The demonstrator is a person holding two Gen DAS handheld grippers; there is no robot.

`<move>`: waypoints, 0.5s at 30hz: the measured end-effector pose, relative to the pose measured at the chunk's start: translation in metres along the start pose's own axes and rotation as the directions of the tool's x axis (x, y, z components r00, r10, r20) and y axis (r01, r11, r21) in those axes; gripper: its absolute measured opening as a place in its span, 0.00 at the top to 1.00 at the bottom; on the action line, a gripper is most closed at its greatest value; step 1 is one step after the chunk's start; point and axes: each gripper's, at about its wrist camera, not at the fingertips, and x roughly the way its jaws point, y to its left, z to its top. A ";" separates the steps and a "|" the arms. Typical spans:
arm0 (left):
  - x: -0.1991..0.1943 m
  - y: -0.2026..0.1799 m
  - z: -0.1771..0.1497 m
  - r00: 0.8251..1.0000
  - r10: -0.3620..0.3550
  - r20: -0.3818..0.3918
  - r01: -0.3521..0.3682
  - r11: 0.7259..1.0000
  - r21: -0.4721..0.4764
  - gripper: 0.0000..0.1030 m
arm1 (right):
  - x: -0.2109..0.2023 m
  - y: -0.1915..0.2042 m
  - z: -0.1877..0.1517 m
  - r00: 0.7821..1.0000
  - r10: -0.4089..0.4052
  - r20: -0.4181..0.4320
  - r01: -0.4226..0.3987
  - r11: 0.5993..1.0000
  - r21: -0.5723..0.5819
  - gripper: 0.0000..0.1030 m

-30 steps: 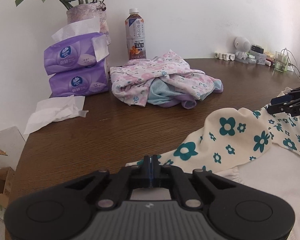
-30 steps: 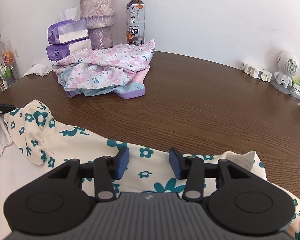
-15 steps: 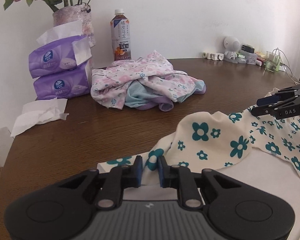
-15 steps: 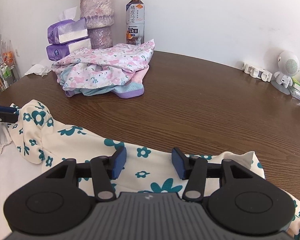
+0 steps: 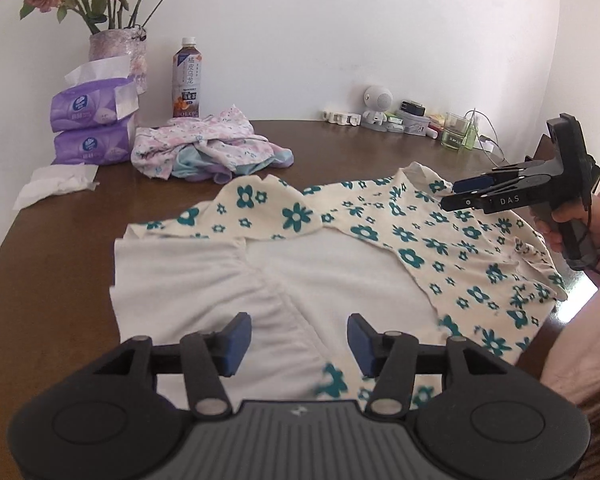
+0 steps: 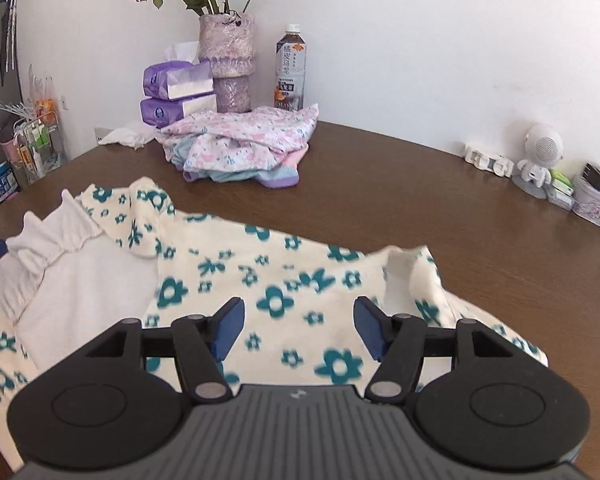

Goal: Fold clothes

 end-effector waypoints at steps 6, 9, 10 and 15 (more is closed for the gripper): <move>0.003 -0.013 -0.027 0.987 0.126 -0.097 -0.130 0.991 -0.038 0.49 | -0.031 -0.022 -0.046 0.999 -0.038 -0.007 0.038 0.995 0.089 0.39; 0.005 -0.021 -0.034 0.982 0.169 -0.083 -0.173 0.984 -0.045 0.50 | -0.047 -0.029 -0.064 0.999 -0.044 0.002 0.044 0.992 0.116 0.39; 0.005 -0.023 -0.037 0.981 0.178 -0.075 -0.182 0.982 -0.048 0.53 | -0.053 -0.031 -0.071 0.999 -0.049 0.001 0.049 0.991 0.123 0.39; 0.002 -0.029 -0.042 0.981 0.189 -0.041 -0.191 0.980 -0.052 0.78 | -0.079 -0.038 -0.103 0.996 -0.088 -0.015 0.089 0.983 0.162 0.39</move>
